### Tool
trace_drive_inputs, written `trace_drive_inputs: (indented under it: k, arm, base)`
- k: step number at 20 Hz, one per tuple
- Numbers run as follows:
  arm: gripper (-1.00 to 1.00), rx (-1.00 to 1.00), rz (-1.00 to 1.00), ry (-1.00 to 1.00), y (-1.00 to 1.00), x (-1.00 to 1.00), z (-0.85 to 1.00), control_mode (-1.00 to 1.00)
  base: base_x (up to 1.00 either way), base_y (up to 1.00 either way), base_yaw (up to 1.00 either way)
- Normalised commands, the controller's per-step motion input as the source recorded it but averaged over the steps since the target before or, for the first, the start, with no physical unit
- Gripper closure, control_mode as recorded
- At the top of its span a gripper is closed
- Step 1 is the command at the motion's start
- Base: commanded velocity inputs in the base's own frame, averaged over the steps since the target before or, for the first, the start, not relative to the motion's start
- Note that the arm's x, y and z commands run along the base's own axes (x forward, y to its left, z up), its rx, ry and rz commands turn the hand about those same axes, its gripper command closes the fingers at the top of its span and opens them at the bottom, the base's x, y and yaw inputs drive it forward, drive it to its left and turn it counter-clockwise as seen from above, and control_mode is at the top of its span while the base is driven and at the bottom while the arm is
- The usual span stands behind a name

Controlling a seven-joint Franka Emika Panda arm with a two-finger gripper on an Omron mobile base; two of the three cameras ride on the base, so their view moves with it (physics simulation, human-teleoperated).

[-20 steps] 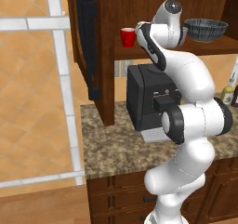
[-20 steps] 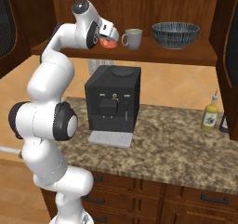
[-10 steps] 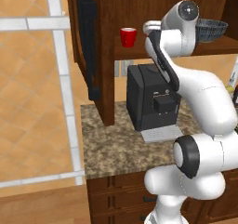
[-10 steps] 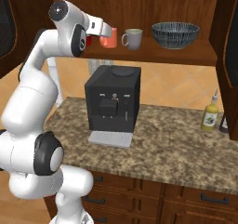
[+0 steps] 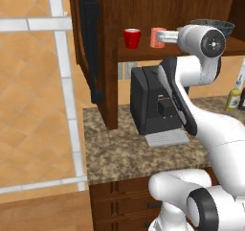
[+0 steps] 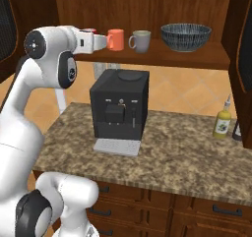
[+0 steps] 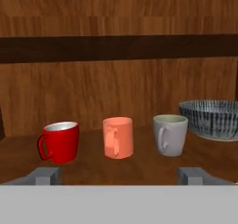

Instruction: Gather all objects into one cabinet and sort the glasses and bowls to opposite sides.

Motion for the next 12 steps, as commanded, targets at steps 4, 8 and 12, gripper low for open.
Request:
trace_drive_inputs:
  k: [4, 8, 12]
  arm:
    - [-1.00, 0.00, 0.00, -0.04, 0.14, -1.00, 0.18, -1.00]
    - [-1.00, 0.02, 0.00, 0.00, 0.12, -1.00, 0.00, -1.00]
    - [-1.00, 0.07, 0.00, 0.00, 0.08, -1.00, 0.00, -1.00]
  base:
    - [0.00, 0.00, 0.00]
    - [0.00, 0.00, 0.00]
    - [0.00, 0.00, 0.00]
